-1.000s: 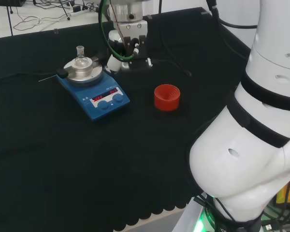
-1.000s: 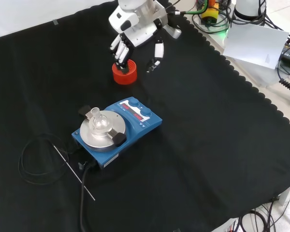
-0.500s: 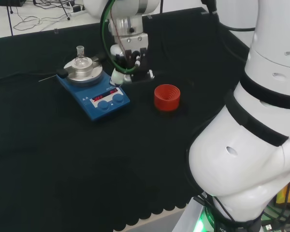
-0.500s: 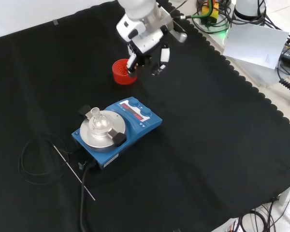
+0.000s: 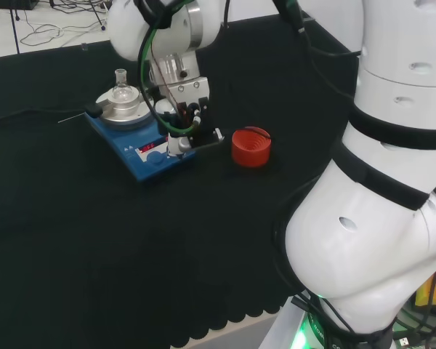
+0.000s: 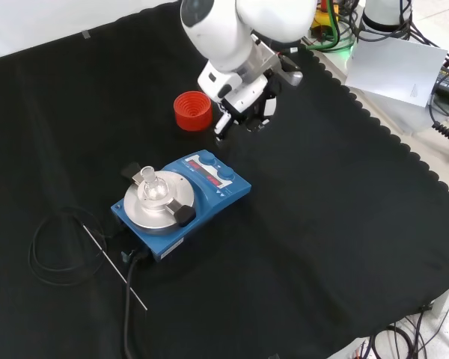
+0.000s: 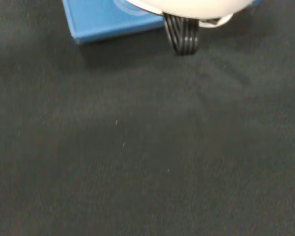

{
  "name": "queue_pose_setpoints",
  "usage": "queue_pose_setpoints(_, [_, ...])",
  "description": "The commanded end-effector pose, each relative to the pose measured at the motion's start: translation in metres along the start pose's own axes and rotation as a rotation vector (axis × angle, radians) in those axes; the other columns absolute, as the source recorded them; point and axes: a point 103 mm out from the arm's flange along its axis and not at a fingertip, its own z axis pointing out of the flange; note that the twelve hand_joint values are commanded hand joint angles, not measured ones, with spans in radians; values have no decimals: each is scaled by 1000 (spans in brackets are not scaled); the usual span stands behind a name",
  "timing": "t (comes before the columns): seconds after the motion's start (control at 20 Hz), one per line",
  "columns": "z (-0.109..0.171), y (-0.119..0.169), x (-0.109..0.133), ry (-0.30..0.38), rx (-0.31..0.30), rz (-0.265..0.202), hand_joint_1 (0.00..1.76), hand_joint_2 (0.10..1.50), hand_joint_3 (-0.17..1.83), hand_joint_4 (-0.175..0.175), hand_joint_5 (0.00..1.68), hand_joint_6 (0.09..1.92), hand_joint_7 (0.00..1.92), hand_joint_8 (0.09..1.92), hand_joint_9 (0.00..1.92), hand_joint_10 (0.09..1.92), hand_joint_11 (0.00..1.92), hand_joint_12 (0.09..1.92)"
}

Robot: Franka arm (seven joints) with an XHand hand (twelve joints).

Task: Turn on the heater.

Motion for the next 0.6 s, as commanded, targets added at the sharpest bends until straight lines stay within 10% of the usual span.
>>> queue_pose_setpoints(0.05, [7,4,6,-20,54,-33,1435,692,981,-73,280,830,1594,1736,1684,1718,1277,1374])
queue_pose_setpoints(0.6, [16,13,9,-36,117,-64,1468,655,1065,-51,280,720,1622,1746,1699,1744,1277,1415])
